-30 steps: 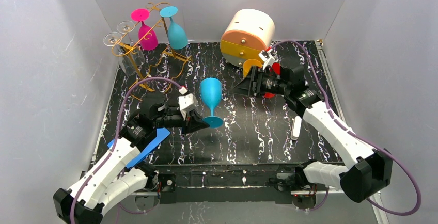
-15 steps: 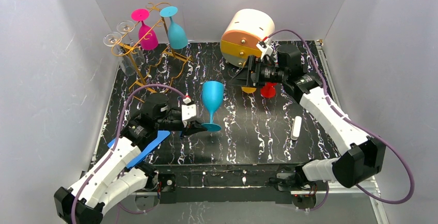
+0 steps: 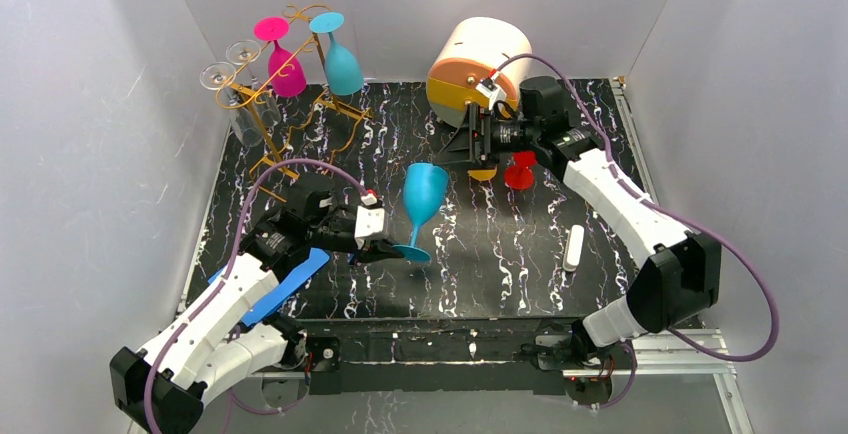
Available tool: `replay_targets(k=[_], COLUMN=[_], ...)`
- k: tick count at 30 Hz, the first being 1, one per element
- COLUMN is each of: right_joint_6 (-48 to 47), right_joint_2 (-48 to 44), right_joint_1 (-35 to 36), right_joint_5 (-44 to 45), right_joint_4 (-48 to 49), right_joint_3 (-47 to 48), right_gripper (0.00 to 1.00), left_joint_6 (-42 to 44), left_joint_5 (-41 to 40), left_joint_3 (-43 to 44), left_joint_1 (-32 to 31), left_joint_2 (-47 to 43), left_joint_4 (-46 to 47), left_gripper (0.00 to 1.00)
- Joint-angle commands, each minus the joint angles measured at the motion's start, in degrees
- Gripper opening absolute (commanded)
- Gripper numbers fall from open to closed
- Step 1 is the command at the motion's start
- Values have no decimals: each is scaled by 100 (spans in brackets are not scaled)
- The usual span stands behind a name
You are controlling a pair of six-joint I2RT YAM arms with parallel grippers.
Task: Take the wine glass off the wine glass rack
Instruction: Place the wine glass at the center of the board.
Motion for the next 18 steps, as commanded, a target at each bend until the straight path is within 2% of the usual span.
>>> replay_targets(k=[1, 7, 18], right_joint_6=[86, 116, 201], right_joint_2=[190, 445, 789], right_joint_1=[-22, -24, -16], right_joint_5=[-342, -561, -2120], right_joint_4=[60, -36, -215], right_joint_3=[419, 574, 737], right_gripper=[93, 90, 67], left_joint_6=[293, 341, 497], left_joint_5=[538, 578, 566], left_joint_3=[294, 278, 317], left_joint_1=[-14, -14, -14], left_joint_2=[2, 3, 9], left_joint_4=[-218, -299, -425], left_gripper=[0, 0, 0])
